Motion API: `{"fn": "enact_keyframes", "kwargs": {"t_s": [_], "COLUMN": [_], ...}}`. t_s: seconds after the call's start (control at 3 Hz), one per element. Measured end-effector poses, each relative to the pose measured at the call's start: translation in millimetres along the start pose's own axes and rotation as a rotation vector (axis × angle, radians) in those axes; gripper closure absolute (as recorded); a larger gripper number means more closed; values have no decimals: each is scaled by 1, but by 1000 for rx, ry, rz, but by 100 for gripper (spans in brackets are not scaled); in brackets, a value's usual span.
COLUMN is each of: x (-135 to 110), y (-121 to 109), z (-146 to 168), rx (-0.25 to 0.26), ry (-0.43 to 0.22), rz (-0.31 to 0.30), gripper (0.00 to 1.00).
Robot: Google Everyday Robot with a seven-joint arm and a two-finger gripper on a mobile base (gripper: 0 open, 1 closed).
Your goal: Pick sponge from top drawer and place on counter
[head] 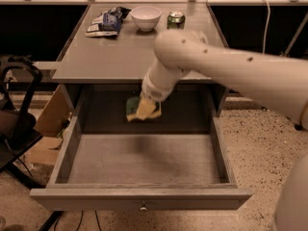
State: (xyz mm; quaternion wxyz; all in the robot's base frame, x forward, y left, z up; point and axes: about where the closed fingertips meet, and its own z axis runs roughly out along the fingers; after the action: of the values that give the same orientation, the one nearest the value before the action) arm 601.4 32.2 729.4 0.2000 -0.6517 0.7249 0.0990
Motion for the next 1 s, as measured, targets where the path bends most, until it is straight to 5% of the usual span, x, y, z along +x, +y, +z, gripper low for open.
{"fn": "enact_keyframes", "kwargs": {"t_s": [0.33,1.0], "x": [-64,-127], "y": [-58,-86], "z": [-88,-188], "rx": [97,115], "ry": [99,210], "rz": [10,17], "gripper": [100,100]}}
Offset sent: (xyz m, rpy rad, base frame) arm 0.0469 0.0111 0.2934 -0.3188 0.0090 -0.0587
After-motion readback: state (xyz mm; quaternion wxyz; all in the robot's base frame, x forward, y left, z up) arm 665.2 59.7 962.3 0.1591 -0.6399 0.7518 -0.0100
